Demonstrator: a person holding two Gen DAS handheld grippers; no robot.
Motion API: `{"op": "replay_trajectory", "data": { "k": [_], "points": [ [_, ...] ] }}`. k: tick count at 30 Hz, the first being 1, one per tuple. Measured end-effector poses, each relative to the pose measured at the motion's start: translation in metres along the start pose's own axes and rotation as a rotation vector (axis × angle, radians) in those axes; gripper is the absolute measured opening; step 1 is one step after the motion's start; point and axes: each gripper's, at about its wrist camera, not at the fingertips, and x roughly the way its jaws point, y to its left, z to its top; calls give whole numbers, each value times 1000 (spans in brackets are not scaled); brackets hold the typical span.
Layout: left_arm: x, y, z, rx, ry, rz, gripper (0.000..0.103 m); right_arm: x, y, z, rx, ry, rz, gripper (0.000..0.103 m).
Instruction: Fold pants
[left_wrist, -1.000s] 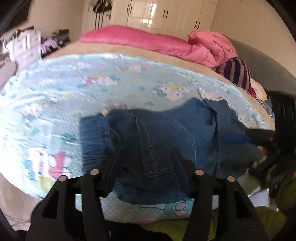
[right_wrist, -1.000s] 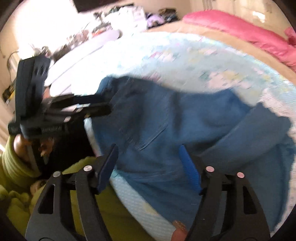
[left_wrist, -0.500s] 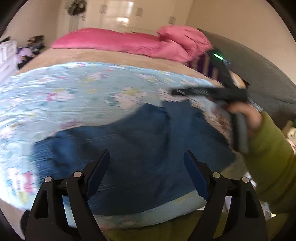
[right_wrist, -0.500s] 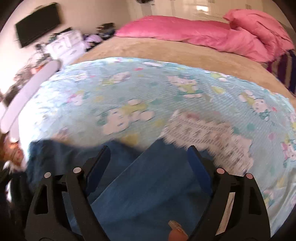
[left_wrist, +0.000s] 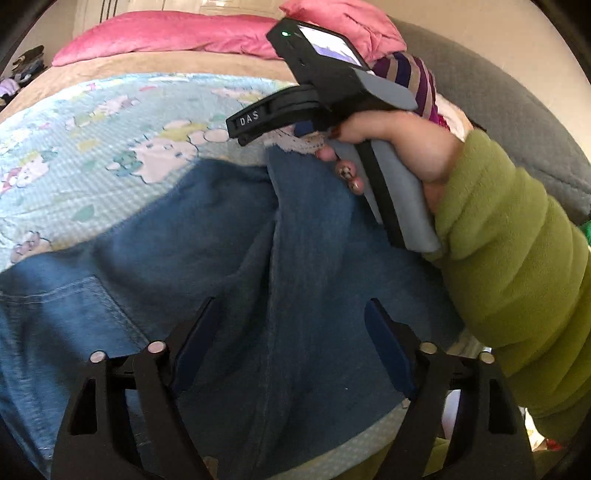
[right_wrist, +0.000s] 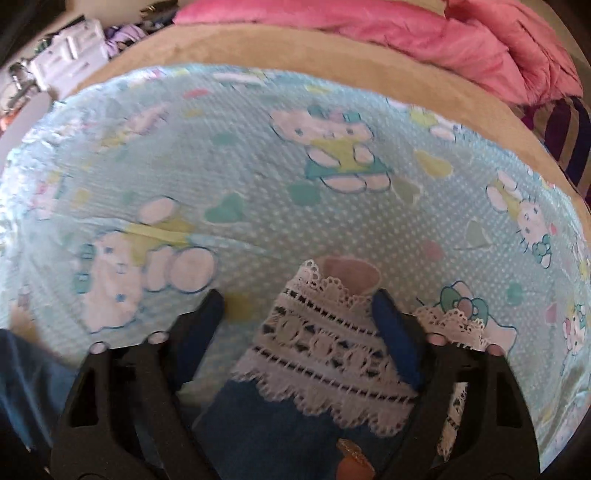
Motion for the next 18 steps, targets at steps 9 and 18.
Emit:
{"op": "replay_trajectory", "data": {
  "k": [9,18],
  "points": [
    [7,1,-1,10,-5,26,50,-50,-39,-22,66,-140,96,10],
    [-1,-6,-4,36,-29,53,47,-136,-108,-90,199,-239,159,10]
  ]
}}
